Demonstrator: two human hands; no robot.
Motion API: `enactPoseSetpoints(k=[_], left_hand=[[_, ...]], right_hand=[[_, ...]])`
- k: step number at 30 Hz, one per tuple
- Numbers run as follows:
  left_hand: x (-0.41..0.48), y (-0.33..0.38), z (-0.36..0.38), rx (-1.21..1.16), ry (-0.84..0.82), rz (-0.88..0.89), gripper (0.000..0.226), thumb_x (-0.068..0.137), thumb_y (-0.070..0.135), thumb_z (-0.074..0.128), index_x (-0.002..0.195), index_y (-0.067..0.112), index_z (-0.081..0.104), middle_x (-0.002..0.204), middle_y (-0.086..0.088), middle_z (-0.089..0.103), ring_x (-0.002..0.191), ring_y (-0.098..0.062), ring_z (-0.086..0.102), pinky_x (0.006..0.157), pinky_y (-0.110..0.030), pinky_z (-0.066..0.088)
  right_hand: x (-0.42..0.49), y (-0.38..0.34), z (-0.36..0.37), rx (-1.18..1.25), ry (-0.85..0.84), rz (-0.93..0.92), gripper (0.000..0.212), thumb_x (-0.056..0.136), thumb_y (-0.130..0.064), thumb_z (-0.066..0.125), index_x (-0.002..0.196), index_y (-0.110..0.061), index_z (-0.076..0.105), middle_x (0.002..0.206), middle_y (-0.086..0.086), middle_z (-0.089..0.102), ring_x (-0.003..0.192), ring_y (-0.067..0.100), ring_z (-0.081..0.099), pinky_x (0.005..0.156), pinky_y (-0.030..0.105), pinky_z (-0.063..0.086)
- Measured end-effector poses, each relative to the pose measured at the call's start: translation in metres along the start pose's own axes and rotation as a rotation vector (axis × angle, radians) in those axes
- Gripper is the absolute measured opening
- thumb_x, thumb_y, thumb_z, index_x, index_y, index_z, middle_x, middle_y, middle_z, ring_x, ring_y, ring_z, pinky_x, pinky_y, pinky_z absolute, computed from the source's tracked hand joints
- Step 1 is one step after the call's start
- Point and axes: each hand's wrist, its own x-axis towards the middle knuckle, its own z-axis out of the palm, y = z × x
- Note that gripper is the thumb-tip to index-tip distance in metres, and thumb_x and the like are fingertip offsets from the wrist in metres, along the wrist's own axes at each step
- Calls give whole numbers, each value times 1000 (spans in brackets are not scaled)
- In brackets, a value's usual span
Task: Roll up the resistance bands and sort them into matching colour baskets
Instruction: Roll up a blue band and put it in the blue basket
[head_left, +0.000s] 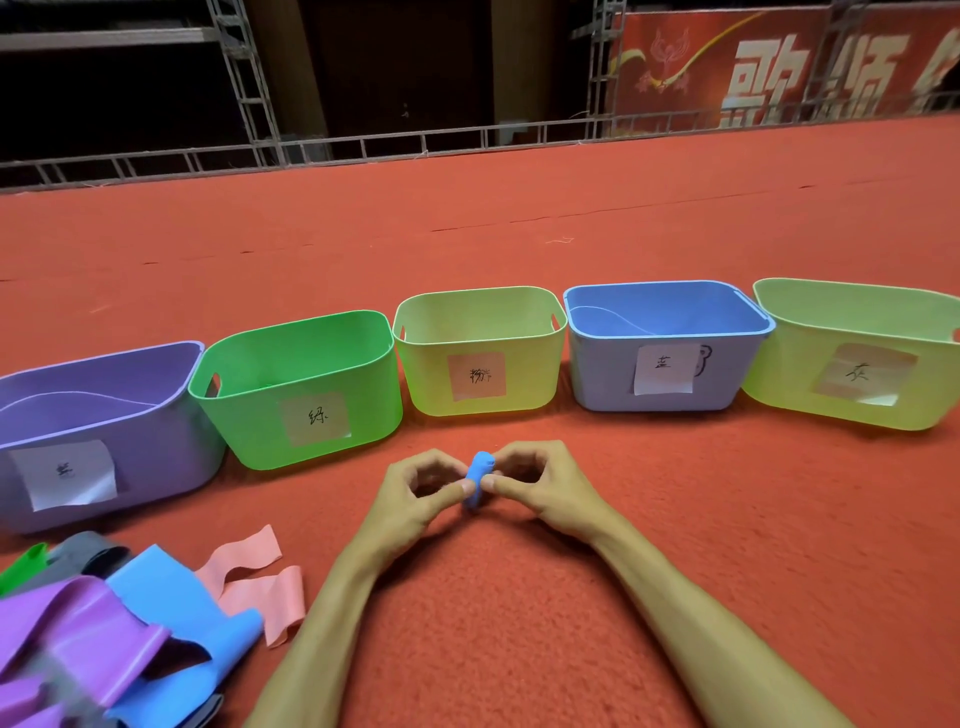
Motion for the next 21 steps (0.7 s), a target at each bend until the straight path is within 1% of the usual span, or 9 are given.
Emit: enactPoseSetpoints(k=[3, 6, 9, 11, 14, 16, 17, 19, 21], left_hand=[[0, 2, 0, -7, 34, 2, 7, 89, 9, 79, 92, 4, 75, 87, -7, 77, 81, -11, 68, 79, -21, 52], [-2, 7, -1, -85, 59, -28, 20, 83, 17, 84, 92, 1, 75, 84, -9, 76, 77, -12, 67, 75, -21, 53], [-2, 7, -6, -141, 68, -71, 27, 79, 22, 83, 96, 2, 76, 89, -15, 78, 81, -17, 70, 78, -24, 55], [-4, 9, -7, -164, 57, -93, 29, 78, 21, 83, 100, 3, 76, 92, -18, 79, 83, -18, 71, 80, -22, 55], [-4, 11, -6, -167, 49, -94, 28, 76, 16, 88, 97, 2, 76, 90, -14, 79, 81, -14, 72, 77, -21, 54], [-3, 10, -5, -160, 48, -89, 23, 75, 14, 85, 94, 3, 77, 88, -11, 79, 80, -13, 71, 77, -21, 54], [-2, 9, -6, -150, 46, -89, 20, 75, 11, 85, 92, 4, 77, 86, -9, 78, 80, -13, 71, 78, -21, 54], [-3, 3, -6, -97, 50, -82, 18, 76, 6, 89, 89, 6, 78, 83, -6, 77, 79, -12, 68, 77, -21, 52], [-5, 0, -4, -27, 70, -77, 16, 76, 7, 89, 88, 8, 78, 83, -9, 77, 78, -12, 66, 75, -23, 51]], right_hand=[[-1, -2, 2, 40, 32, 0, 15, 88, -10, 81, 102, -4, 79, 98, 15, 78, 90, 21, 71, 88, 42, 56], [-1, -4, 6, 60, 64, 8, 17, 88, -11, 81, 104, -5, 80, 100, 8, 79, 93, 18, 73, 88, 33, 57], [-2, -7, 14, 142, 73, 71, 14, 88, -9, 79, 102, -9, 81, 97, 4, 80, 85, 10, 70, 78, 26, 55], [-1, -9, 17, 197, 90, 118, 19, 82, -15, 83, 101, -10, 82, 95, 6, 80, 84, 12, 70, 76, 29, 53], [1, -7, 16, 272, 107, 180, 33, 67, -23, 94, 96, -9, 83, 99, 17, 78, 90, 23, 69, 85, 40, 51], [1, -5, 14, 277, 104, 199, 34, 64, -21, 96, 93, -9, 84, 100, 22, 78, 91, 27, 70, 87, 46, 51], [0, -6, 14, 257, 98, 202, 31, 65, -20, 95, 92, -9, 84, 97, 21, 78, 88, 26, 72, 85, 45, 52], [-2, -6, 14, 204, 86, 193, 18, 75, -9, 87, 92, -7, 83, 88, 14, 79, 81, 19, 75, 76, 37, 54], [-4, -5, 14, 139, 87, 132, 14, 80, 4, 81, 93, -3, 82, 79, 3, 79, 73, 10, 73, 66, 25, 54]])
